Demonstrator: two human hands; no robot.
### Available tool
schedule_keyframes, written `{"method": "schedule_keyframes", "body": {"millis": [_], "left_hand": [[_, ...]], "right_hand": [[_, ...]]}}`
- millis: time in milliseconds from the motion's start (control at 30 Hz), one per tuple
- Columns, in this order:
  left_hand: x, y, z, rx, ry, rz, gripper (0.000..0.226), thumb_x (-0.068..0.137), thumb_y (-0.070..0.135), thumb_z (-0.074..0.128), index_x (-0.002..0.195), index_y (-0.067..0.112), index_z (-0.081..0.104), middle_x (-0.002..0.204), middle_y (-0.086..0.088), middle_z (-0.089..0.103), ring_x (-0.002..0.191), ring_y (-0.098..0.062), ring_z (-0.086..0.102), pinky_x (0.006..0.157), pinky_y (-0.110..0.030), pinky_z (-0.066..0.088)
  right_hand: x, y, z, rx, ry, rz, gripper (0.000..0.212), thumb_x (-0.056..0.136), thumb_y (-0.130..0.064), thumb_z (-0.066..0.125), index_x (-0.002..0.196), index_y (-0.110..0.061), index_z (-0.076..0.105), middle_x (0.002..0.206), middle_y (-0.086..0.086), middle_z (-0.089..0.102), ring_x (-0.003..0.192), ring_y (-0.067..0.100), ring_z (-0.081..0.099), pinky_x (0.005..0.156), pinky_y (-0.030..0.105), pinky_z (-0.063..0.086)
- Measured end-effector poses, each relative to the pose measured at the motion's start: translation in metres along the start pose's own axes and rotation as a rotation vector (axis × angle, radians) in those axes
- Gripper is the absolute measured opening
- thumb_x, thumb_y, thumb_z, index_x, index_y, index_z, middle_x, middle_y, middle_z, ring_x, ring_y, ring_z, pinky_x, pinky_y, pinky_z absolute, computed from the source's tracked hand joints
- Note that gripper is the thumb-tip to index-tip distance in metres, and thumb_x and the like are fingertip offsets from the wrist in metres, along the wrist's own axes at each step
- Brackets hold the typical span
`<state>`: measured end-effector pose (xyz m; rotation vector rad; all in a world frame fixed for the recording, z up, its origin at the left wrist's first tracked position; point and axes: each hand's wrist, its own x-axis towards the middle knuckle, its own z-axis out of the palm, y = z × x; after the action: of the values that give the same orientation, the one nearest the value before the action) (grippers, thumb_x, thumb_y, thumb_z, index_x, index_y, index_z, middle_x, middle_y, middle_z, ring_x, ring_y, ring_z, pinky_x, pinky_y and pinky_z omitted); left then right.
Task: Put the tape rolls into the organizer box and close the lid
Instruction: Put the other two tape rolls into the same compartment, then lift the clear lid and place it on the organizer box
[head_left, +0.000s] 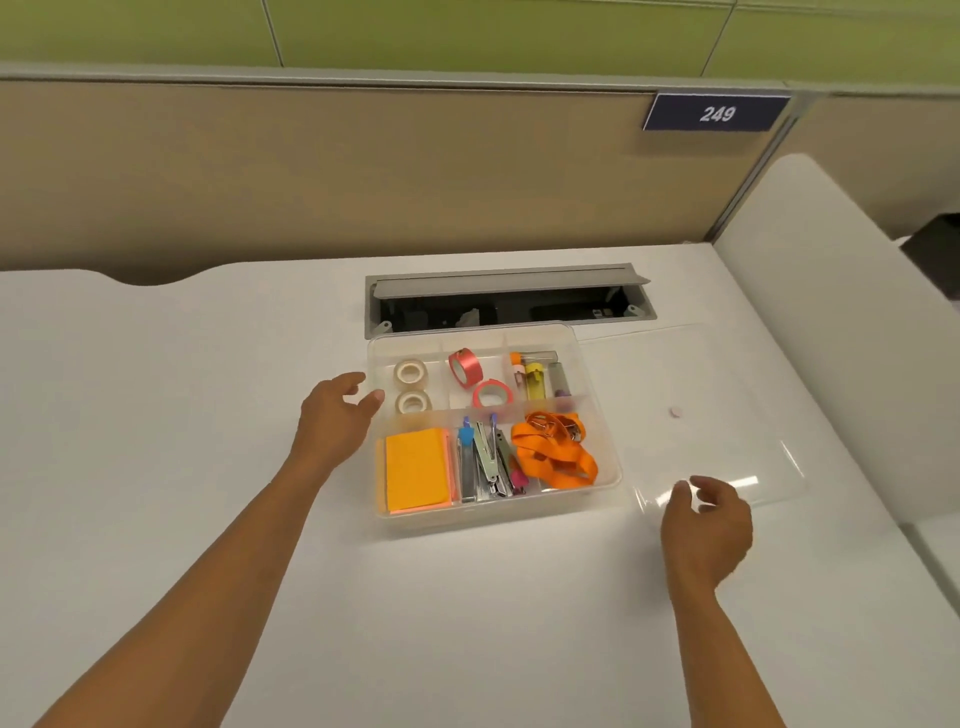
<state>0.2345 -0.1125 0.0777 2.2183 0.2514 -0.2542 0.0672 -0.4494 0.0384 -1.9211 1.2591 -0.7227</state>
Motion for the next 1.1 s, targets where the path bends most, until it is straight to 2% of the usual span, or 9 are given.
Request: {"method": "schedule_keyframes", "body": {"millis": [167,333,433,500,633,767,900,1000,1100], "left_hand": [[-0.048,-0.016,0.008,-0.020,0.014,-0.038,0.053,0.089,0.034,0.062,0.136,0.016,0.047,0.134,-0.011,0.055,0.111,-0.026,0.058,0.091,-0.038,0.044],[-0.086,-0.034,0.011,-0.089,-0.050,-0.052,0.050,0.088,0.030,0.064,0.135,0.017,0.050,0.124,-0.008,0.061,0.103,-0.029,0.064,0.090,-0.043,0.050],[-0.096,-0.040,0.013,-0.132,-0.041,-0.045,0.045,0.088,0.022,0.063,0.132,0.015,0.053,0.107,-0.006,0.068,0.085,-0.024,0.069,0.077,-0.032,0.052],[-0.100,-0.041,0.014,-0.178,-0.019,-0.055,0.043,0.088,0.017,0.063,0.130,0.013,0.055,0.098,-0.005,0.069,0.077,-0.020,0.070,0.070,-0.024,0.049],[-0.102,-0.042,0.015,-0.214,0.008,-0.067,0.041,0.087,0.013,0.064,0.127,0.011,0.058,0.092,-0.004,0.069,0.076,-0.022,0.071,0.073,-0.028,0.051],[-0.102,-0.042,0.015,-0.242,0.007,-0.061,0.040,0.086,0.012,0.065,0.126,0.010,0.058,0.089,-0.004,0.067,0.075,-0.024,0.071,0.074,-0.029,0.053],[-0.103,-0.042,0.015,-0.231,0.011,-0.058,0.040,0.087,0.012,0.065,0.126,0.010,0.058,0.088,-0.003,0.067,0.074,-0.023,0.071,0.073,-0.029,0.052],[-0.102,-0.042,0.015,-0.222,0.012,-0.050,0.040,0.087,0.012,0.065,0.126,0.010,0.058,0.092,-0.006,0.068,0.075,-0.023,0.071,0.070,-0.026,0.051],[-0.100,-0.044,0.014,-0.215,-0.005,-0.045,0.041,0.086,0.013,0.066,0.126,0.008,0.058,0.096,-0.009,0.069,0.077,-0.025,0.071,0.075,-0.030,0.053]], "right_hand": [[0.001,0.012,-0.007,-0.039,-0.036,0.223,0.030,0.081,-0.013,0.067,0.109,-0.009,0.058,0.117,0.015,0.056,0.104,0.035,0.055,0.084,0.045,0.044],[0.002,0.020,-0.010,-0.041,-0.126,0.317,0.036,0.078,-0.011,0.070,0.110,-0.005,0.054,0.116,0.021,0.059,0.109,0.040,0.054,0.089,0.044,0.044],[0.004,0.023,-0.012,0.001,-0.140,0.390,0.041,0.077,-0.008,0.070,0.113,-0.008,0.050,0.115,0.023,0.059,0.106,0.040,0.056,0.089,0.046,0.048],[0.005,0.020,-0.015,0.033,-0.132,0.463,0.049,0.074,-0.004,0.072,0.116,-0.011,0.048,0.120,0.024,0.054,0.100,0.040,0.059,0.079,0.042,0.051],[0.009,0.015,-0.023,0.171,-0.112,0.586,0.059,0.069,-0.002,0.072,0.121,-0.010,0.047,0.113,0.023,0.059,0.070,0.030,0.067,0.067,0.033,0.049],[0.014,0.015,-0.029,0.392,-0.164,0.693,0.039,0.068,-0.003,0.067,0.107,0.001,0.060,0.091,0.018,0.069,0.047,0.016,0.064,0.046,0.019,0.047],[0.017,0.016,-0.034,0.790,-0.342,0.755,0.021,0.072,0.008,0.060,0.091,-0.001,0.058,0.081,0.017,0.055,0.062,0.022,0.057,0.059,0.030,0.054],[0.021,0.010,-0.039,0.948,-0.469,0.709,0.021,0.083,0.002,0.061,0.101,-0.007,0.056,0.080,0.008,0.052,0.064,0.018,0.053,0.066,0.031,0.051],[0.027,-0.002,-0.042,0.988,-0.508,0.576,0.027,0.086,0.008,0.058,0.105,-0.009,0.050,0.091,0.013,0.059,0.078,0.027,0.065,0.074,0.039,0.054]]}}
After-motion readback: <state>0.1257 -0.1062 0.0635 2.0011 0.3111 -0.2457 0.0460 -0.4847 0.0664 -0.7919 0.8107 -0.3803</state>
